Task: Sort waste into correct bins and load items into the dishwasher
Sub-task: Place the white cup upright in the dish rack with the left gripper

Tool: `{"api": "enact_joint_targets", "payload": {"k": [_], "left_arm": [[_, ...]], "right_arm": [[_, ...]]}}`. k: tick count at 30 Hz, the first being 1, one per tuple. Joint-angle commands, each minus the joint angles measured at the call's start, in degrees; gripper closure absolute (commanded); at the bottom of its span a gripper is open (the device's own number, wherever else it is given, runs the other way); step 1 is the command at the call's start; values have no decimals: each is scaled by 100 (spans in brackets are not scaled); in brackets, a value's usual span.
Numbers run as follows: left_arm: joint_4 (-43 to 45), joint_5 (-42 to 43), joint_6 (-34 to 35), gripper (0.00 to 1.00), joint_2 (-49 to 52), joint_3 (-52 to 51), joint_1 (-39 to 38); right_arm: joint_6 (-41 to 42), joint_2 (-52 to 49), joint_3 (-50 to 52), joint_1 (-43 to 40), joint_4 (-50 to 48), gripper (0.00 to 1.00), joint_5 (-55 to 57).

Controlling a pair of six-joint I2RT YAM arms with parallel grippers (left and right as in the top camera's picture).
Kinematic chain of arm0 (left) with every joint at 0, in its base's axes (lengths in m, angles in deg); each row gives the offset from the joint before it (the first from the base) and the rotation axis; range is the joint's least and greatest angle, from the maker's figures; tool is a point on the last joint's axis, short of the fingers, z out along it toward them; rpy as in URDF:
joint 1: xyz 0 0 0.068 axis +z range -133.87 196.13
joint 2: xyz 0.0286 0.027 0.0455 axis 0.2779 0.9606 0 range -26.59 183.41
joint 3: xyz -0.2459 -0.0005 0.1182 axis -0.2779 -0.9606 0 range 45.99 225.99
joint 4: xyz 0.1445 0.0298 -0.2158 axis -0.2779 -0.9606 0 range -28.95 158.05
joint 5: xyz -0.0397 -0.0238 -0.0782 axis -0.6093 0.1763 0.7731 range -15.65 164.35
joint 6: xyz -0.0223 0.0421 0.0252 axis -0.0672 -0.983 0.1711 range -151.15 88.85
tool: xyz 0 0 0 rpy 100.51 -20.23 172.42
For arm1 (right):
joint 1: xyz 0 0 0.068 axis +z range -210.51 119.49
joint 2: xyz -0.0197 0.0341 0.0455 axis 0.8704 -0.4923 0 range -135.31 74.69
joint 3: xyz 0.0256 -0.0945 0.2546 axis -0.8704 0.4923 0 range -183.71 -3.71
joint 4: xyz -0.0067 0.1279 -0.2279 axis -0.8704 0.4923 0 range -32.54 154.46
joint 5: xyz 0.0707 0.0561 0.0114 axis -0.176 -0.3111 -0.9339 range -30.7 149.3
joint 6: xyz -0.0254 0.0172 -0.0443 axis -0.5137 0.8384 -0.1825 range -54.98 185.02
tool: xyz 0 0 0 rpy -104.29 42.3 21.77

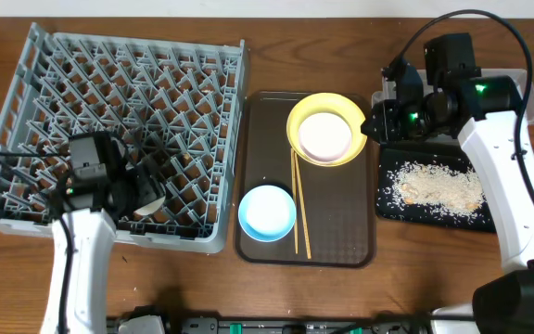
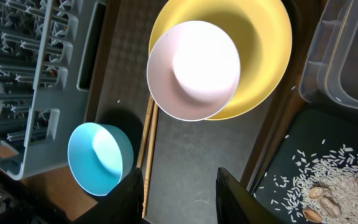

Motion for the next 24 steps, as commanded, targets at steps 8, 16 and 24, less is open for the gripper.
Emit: {"api": "enact_joint_targets", "payload": {"k": [8,16,24], "left_arm": [[282,76,-11,5,116,243,17],[37,710,109,4,-901,501,-11],[22,518,284,4,-1421,501,-1331]], "right_arm": [[-94,101,-13,0,87,64,0],[-96,101,-13,-2,120,64,0],[-90,101,-13,-31,155,54,190]]}}
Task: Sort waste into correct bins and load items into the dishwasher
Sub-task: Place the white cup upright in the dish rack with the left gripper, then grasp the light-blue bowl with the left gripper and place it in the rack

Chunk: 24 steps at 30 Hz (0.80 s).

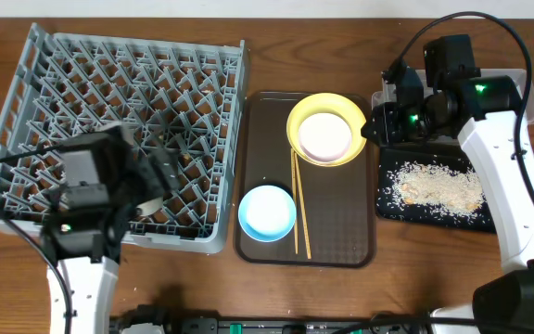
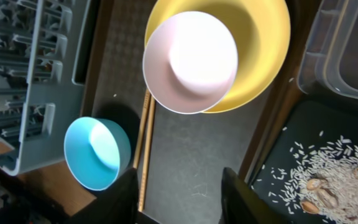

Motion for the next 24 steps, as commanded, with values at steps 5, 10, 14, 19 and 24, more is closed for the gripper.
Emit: {"api": "enact_joint_targets", "payload": {"k": [5,10,14,19,24], "left_arm": [[144,-247,-96,4,166,120,-1759],[804,20,22,5,428,118,-2483],[1115,0,20,6,1088,118,-3185],[1237,-37,22,10,1996,118,-3853],[1340,-37,24,14,2876,118,-4452]], "right_arm": [[-52,101,-13,-74,50,1,63],[-15,101,-13,-138,142,1,455],[374,101,-13,-293,177,1,616],[380,101,-13,-393,190,1,616],[380,101,-13,-391,199,1,616]]}}
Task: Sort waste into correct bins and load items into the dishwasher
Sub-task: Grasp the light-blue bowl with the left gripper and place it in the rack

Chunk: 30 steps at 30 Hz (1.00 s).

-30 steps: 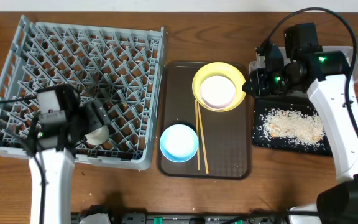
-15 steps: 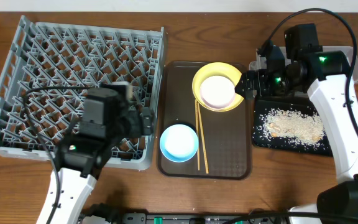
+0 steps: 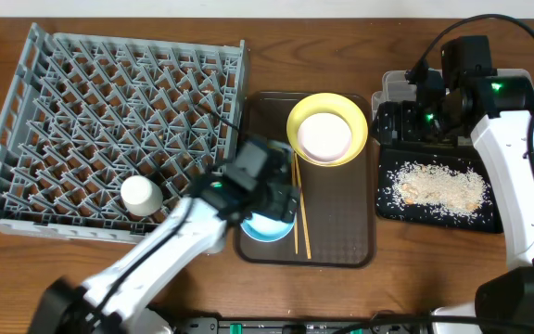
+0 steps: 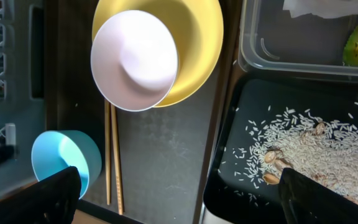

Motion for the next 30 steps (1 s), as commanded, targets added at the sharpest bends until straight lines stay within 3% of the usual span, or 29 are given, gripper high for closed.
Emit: {"api": "enact_joint_targets", "payload": {"k": [1,7,12,17,19,30], "left_arm": [[111,28,35,16,549,107,-396],[343,28,57,29,1349,107,-785],[372,28,72,61,1663,111,-855],[417,20,79,76,1436,116,-850],[409,-138,79,91,1235,118,-850],[446,-688,59,92,-505,153,-385]], "right_arm": [[74,98,-13,-9,17,1,28],[74,98,-13,-9,28,1,26],[74,98,-13,-9,81,1,28],[74,98,-13,-9,103,1,28],[74,98,-13,-9,103,1,28],[74,98,-13,-9,125,1,28]]}}
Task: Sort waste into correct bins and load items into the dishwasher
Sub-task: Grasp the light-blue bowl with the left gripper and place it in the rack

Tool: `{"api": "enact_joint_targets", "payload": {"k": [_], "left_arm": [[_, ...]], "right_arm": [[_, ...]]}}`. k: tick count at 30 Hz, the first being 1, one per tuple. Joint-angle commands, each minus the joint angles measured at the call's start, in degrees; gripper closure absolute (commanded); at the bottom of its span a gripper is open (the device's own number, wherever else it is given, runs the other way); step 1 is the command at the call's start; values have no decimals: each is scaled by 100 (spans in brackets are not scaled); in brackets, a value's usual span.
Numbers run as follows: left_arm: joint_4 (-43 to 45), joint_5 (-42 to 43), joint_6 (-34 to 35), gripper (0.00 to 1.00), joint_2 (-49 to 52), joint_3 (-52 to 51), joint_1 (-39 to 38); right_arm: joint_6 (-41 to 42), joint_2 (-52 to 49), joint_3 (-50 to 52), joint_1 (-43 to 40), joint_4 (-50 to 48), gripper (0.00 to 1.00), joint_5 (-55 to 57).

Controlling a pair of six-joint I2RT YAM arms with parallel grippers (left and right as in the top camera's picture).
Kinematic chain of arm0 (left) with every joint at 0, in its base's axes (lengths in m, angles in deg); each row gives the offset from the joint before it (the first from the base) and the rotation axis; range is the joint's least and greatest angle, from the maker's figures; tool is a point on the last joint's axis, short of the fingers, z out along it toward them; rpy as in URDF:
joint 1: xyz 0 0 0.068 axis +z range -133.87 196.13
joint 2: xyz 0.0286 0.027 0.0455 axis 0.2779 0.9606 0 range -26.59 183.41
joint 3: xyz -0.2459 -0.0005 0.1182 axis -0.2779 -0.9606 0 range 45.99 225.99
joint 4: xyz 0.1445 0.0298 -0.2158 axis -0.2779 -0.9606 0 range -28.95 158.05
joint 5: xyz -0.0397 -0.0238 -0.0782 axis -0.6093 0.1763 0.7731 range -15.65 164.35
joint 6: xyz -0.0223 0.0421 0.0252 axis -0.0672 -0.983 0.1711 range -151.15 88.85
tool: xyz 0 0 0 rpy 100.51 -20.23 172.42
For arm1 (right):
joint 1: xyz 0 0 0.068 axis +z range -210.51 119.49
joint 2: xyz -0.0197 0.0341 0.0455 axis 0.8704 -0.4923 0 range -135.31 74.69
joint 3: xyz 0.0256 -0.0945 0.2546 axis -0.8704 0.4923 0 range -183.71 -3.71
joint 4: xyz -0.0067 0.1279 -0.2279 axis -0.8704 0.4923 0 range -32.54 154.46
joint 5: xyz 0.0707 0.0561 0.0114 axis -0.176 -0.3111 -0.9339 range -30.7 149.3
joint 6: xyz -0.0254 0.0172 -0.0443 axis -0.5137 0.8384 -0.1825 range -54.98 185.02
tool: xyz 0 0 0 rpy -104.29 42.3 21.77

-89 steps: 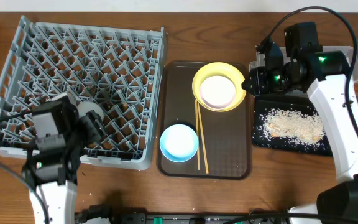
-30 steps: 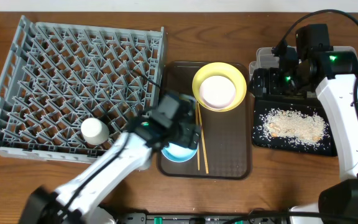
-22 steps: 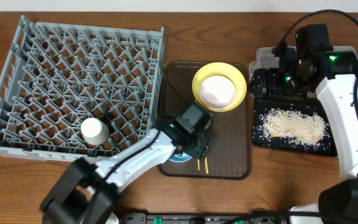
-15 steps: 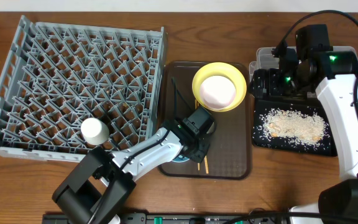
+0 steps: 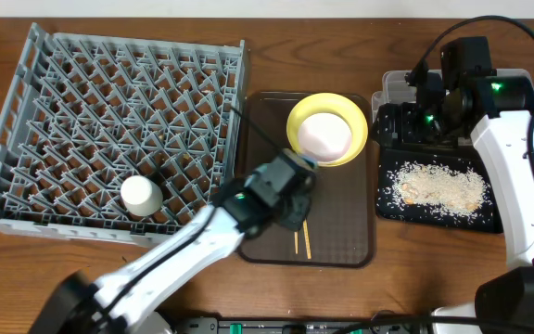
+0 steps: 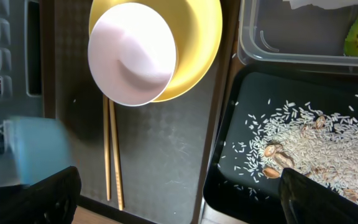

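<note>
My left gripper (image 5: 286, 190) reaches across onto the brown tray (image 5: 341, 232) and covers the spot at its front left. The blue bowl (image 6: 33, 152) shows only in the right wrist view, as a blur at that spot, apparently held. A pale pink bowl (image 5: 325, 134) sits inside a yellow bowl (image 5: 352, 148) at the tray's back. Two chopsticks (image 6: 112, 155) lie lengthwise on the tray. A white cup (image 5: 140, 195) stands in the grey dish rack (image 5: 109, 93). My right gripper (image 6: 179, 205) hangs wide open above the tray's right edge, holding nothing.
A black tray (image 5: 434, 209) strewn with rice and nut shells lies right of the brown tray. Behind it stands a clear bin (image 6: 291, 37) with paper and a yellow-green wrapper. The rack fills the table's left half.
My left gripper has shifted a little right and back over the tray. The blue bowl, then round and sharp on the tray, is now a blur further left and hidden from overhead. The right arm stayed put.
First my left gripper was low in the rack's front left at the white cup. Then the arm stood raised over the rack. After that the cup stood alone in the rack and the gripper was at the blue bowl. The right gripper drew back right and opened wider.
</note>
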Motion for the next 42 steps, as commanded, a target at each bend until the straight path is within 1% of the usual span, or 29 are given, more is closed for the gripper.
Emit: {"api": "enact_joint_targets", "payload": {"k": [1,4,5,8,11,13,16,20,21,23,28,30,34,37,38,39,40,41,42], "left_arm": [[101,-317,-76,92,-787,149,525],[229,-240,-103,92,-1255,151,1172],[299,-39,-199,93,-1375,151,1429],[468,1213,-385,93,-1574,245,2459],[446,2197,-378,93,-1486,461,3410],[448,2892,-376,92,-1300,654,4030],[452,3877,-356,93,-905,909,4669],[522,5115,-356,93,-245,1038,5237],[599,5565,-352,93,42,1038,5445],[767,6105,-262,92,411,1038,5687],[1408,6859,238,92,1156,1038,6188],[1537,6916,400,92,1360,1038,6328],[1534,6902,396,92,1655,1036,6636],[1530,6885,396,86,1786,1032,6819],[1519,6885,396,76,1818,1032,6872],[1515,6887,396,73,1840,1032,6931],[1502,6887,396,73,1845,1032,7005],[1491,6885,396,66,1845,1032,7079],[1493,6883,393,49,1843,1032,7154]], "right_arm": [[70,98,-13,-9,22,1,11],[70,98,-13,-9,22,1,11],[70,98,-13,-9,24,1,11],[70,98,-13,-7,24,1,11],[70,98,-13,-4,24,1,9],[70,98,-13,-2,24,1,9],[70,98,-13,-4,42,1,9],[70,98,-13,-4,39,1,9],[70,98,-11,-2,42,1,9],[70,98,-9,-2,44,1,11],[68,98,-9,-2,42,1,11],[70,98,-9,-4,42,1,11],[68,98,-9,-2,42,1,11],[68,98,-9,-2,37,1,11],[68,98,-9,-2,37,1,11],[68,98,-9,-2,37,1,11],[68,98,-9,-2,42,1,11],[68,98,-9,-4,44,1,11],[66,98,-9,-4,44,1,13]]}}
